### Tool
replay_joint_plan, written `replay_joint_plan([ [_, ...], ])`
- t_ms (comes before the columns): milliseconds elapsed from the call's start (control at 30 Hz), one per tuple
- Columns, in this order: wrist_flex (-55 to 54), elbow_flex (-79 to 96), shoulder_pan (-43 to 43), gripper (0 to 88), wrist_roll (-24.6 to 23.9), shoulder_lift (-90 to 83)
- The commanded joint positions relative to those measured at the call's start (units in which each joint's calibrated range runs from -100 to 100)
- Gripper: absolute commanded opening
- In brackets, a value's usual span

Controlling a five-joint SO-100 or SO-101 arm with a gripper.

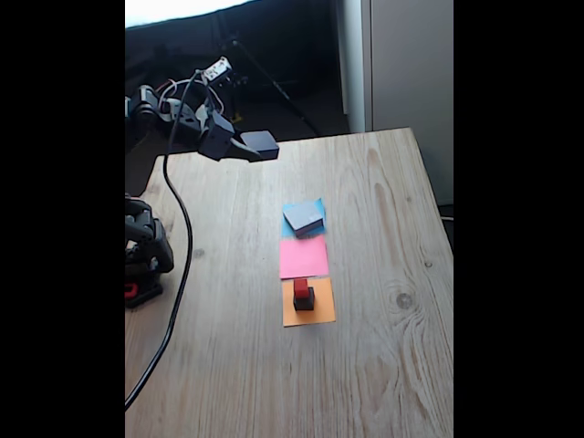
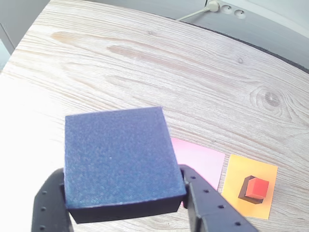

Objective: Tower of hanoi

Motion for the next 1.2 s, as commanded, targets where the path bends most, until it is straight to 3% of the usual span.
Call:
replay_joint_plan([
  [0,4.3,-4.2,-1.7,18.5,-0.6,-3.3],
  [167,4.3,1.9,-2.1,18.6,0.9,-4.4],
  [367,-4.9,15.2,-2.5,19.6,0.9,-6.7],
  [800,-42.4,50.9,0.0,19.8,0.9,-6.4],
  [1167,-65.0,60.9,0.5,20.2,0.9,3.9],
])
